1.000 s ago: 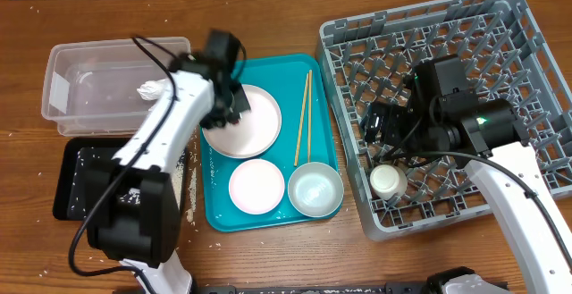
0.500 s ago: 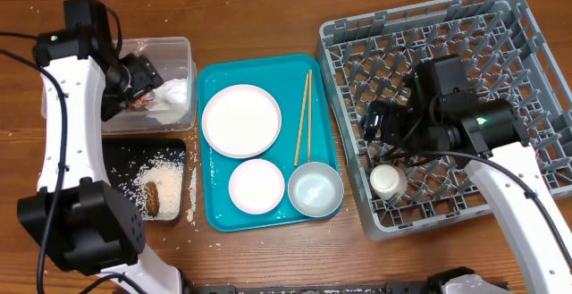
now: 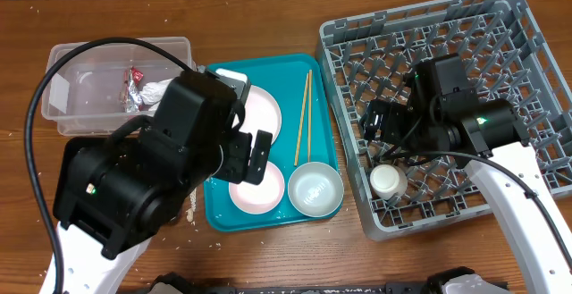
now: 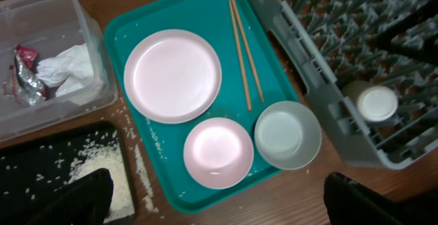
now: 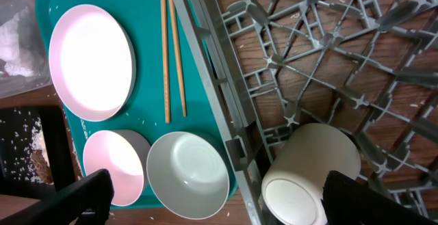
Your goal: Sort waste into correct bins and load items into the dishwasher
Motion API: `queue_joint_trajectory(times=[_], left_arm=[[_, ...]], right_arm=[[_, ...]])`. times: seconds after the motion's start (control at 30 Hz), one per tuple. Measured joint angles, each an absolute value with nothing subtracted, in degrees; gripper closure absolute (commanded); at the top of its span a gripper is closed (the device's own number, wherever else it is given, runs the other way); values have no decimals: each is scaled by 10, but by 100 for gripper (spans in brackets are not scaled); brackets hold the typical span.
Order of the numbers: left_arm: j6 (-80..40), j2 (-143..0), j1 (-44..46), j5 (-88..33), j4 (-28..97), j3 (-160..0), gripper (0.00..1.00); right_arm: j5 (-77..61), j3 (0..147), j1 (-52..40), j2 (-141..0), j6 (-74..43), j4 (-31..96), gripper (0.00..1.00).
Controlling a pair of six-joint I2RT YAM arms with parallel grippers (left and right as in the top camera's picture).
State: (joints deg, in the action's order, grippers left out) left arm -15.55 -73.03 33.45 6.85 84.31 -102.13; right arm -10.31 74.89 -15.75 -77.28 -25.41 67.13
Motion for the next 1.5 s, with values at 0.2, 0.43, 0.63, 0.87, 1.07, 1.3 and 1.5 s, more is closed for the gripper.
queue_joint_trajectory(times=[0.2,0.43,0.63,0.87,1.07,1.3,1.5], left_arm=[[-65,-721,318,106,673,-976,0],[50,-573,177,-20,360,-679,0],[40,-379,79,-100,172,-399,0],[13,-131,30,-121,107,-160,0],[5,-17,22,-123,90,-71,0],[-1,-9,22,-140,32,-7,0],[-1,-9,22,-142,32,-7,0]], right_arm=[[-103,749,-157,-773,-254,671,0],[-103,749,-157,-773,-254,672,0],[-103,749,-157,-773,-255,671,0],[-103,750,-157,-772,-254,671,0],[-103,750,-157,-772,-254,671,0],[-103,750,-157,-771,-254,671,0],[-103,750,-157,-771,-254,671,0]])
